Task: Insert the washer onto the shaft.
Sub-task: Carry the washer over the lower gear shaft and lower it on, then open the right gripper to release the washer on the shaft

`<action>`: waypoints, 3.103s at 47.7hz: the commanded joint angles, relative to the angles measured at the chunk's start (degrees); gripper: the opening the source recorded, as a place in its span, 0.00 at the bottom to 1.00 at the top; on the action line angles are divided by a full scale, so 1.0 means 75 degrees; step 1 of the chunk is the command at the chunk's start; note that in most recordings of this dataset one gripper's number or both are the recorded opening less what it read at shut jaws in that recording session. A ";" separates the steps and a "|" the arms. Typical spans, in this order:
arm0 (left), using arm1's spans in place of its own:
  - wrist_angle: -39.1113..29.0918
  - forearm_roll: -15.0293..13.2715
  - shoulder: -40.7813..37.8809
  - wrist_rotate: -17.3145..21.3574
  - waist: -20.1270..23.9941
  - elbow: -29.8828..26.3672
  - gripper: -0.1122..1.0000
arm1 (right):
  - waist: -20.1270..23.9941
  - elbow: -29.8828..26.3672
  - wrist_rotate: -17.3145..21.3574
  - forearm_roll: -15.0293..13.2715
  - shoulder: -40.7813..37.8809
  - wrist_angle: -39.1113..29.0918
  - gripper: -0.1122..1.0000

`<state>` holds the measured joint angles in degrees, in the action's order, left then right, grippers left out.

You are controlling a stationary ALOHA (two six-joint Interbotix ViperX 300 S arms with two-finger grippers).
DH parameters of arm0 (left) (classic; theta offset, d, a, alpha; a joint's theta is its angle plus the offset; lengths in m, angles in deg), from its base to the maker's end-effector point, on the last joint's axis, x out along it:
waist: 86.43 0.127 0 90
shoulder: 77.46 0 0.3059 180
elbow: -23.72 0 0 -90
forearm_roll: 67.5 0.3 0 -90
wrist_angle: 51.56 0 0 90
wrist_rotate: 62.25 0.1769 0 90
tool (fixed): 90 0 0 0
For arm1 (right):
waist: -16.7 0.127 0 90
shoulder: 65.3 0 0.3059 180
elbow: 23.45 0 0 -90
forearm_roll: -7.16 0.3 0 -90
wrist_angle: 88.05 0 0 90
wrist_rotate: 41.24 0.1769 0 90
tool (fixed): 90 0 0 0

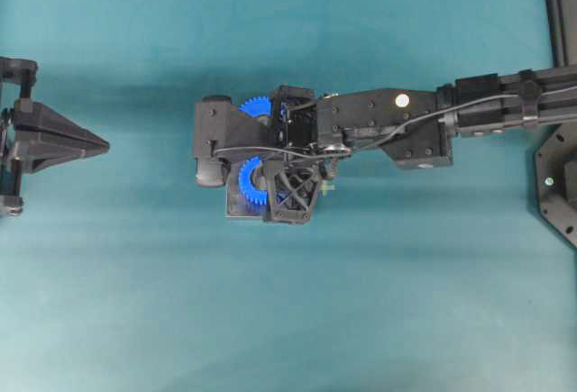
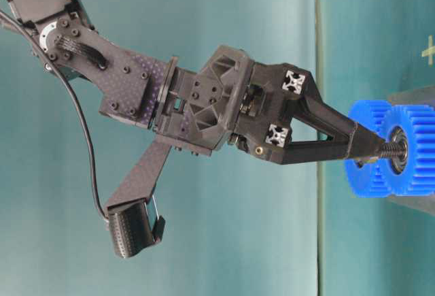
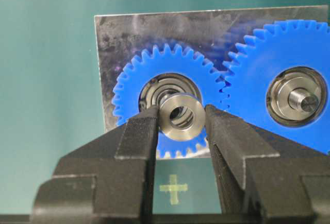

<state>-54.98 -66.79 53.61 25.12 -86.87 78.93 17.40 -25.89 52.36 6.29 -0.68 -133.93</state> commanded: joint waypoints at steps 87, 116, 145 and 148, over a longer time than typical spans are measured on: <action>0.0152 0.0023 -0.0023 -0.0012 -0.0012 -0.0070 0.10 | 0.0094 -0.0492 -0.0023 0.0000 -0.0152 -0.0270 0.43; 0.0152 0.0023 -0.0023 -0.0012 -0.0012 -0.0082 0.10 | 0.0094 -0.0527 0.0000 0.0000 0.0141 -0.0480 0.70; 0.0152 0.0023 -0.0035 -0.0012 -0.0012 -0.0082 0.10 | 0.0105 0.0516 0.0199 0.0000 0.1254 0.0152 0.70; 0.0152 0.0023 -0.0035 -0.0012 -0.0012 -0.0070 0.10 | 0.0094 0.0668 0.0199 0.0000 0.1383 0.0234 0.70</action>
<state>-54.37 -66.79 53.70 25.12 -86.87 79.20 18.01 -21.32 53.24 6.29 6.53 -133.14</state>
